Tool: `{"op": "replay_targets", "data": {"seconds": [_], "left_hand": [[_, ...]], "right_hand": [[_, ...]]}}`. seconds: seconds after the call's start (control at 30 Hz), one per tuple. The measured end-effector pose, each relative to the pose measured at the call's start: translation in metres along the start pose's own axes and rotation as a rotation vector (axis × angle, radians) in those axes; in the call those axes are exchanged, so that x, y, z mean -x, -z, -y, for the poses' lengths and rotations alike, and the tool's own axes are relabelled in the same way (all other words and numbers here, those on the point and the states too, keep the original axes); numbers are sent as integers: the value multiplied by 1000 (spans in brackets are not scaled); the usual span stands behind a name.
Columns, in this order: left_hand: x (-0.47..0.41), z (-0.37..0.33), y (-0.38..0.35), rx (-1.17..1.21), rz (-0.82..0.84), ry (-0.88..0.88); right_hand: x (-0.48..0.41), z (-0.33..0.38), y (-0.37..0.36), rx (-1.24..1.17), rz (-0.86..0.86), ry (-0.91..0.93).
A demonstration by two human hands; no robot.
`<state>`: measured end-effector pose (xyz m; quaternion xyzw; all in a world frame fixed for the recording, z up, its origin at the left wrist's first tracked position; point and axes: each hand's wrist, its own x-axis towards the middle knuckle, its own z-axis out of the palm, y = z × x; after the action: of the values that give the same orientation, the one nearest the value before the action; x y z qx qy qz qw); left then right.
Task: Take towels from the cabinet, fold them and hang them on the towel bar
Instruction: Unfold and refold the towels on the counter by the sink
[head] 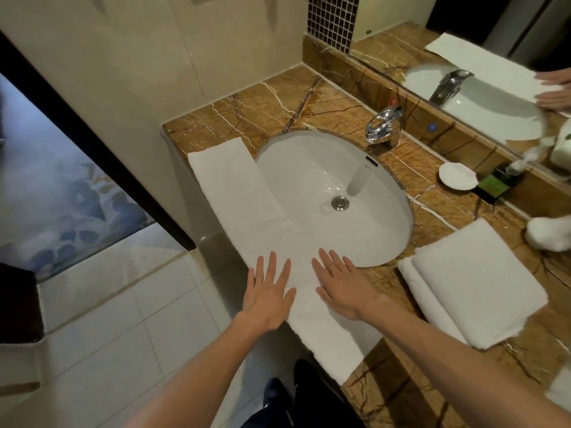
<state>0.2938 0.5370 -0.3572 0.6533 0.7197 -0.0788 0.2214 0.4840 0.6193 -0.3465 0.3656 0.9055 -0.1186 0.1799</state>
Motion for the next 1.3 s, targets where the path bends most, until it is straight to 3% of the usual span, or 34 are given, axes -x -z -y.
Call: {"op": "replay_targets", "data": {"seconds": [0.4, 0.63, 0.87, 0.97, 1.1, 1.3], "left_hand": [[-43, 41, 47, 18, -15, 184], [-56, 66, 49, 25, 12, 153], [-92, 106, 77, 29, -50, 161], [-121, 130, 102, 37, -71, 188], [-150, 154, 120, 36, -67, 203], [-189, 176, 137, 67, -74, 259]], "right_hand": [[-75, 17, 48, -79, -24, 132], [-117, 42, 55, -39, -5, 160], [-176, 55, 81, -42, -326, 177], [-214, 52, 98, -40, -274, 96], [-247, 53, 126, -17, -120, 96], [-296, 50, 151, 54, -45, 93]]}}
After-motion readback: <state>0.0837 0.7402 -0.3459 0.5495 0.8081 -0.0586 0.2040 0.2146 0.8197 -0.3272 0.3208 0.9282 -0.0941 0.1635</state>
